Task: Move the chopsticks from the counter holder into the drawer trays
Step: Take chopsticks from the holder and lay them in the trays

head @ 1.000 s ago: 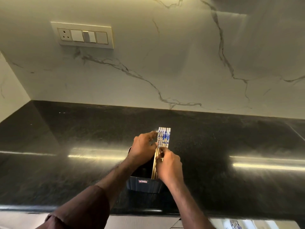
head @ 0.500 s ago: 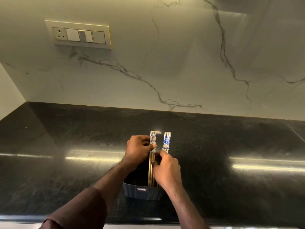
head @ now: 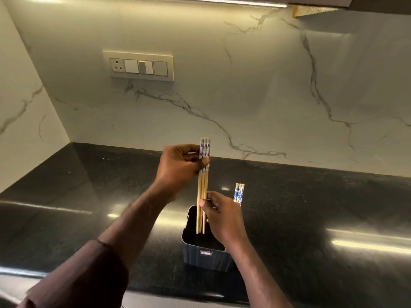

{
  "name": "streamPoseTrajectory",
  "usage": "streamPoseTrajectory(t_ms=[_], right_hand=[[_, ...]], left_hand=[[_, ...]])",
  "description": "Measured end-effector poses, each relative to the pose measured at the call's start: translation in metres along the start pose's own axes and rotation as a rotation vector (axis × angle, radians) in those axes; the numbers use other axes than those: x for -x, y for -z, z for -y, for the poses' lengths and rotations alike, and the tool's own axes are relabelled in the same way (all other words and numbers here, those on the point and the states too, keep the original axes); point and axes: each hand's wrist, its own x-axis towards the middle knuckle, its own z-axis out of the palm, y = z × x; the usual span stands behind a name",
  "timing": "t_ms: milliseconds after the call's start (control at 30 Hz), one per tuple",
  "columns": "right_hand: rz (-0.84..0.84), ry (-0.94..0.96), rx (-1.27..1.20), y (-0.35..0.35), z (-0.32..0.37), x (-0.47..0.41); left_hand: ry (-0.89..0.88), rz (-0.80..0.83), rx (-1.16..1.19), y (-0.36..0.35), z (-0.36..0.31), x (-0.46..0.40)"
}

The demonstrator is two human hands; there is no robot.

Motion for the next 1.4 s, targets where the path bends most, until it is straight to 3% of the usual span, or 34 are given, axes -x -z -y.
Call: streamPoseTrajectory(t_ms=[267,700,1033,1400], right_hand=[[0.262,-0.031,-0.298,0.004,0.043,0.027],[0.151,-0.211,-0.431,-0.002,0.082,0.156],[-0.078,-0.386,-0.273,0.08,0.028,0.297],[-0.201,-0.457,-0.264,0.256,-0.054,0.438]], left_hand=[[-0.125,-0.058,0.15,0.041,-0.073,0.026],[-0.085,0.177,0.21,0.067,-0.083,0.129],[0.026,0.396,0.299,-0.043,-0.081,0.24],[0.017,0.51,0.337,-0.247,-0.102,0.362]])
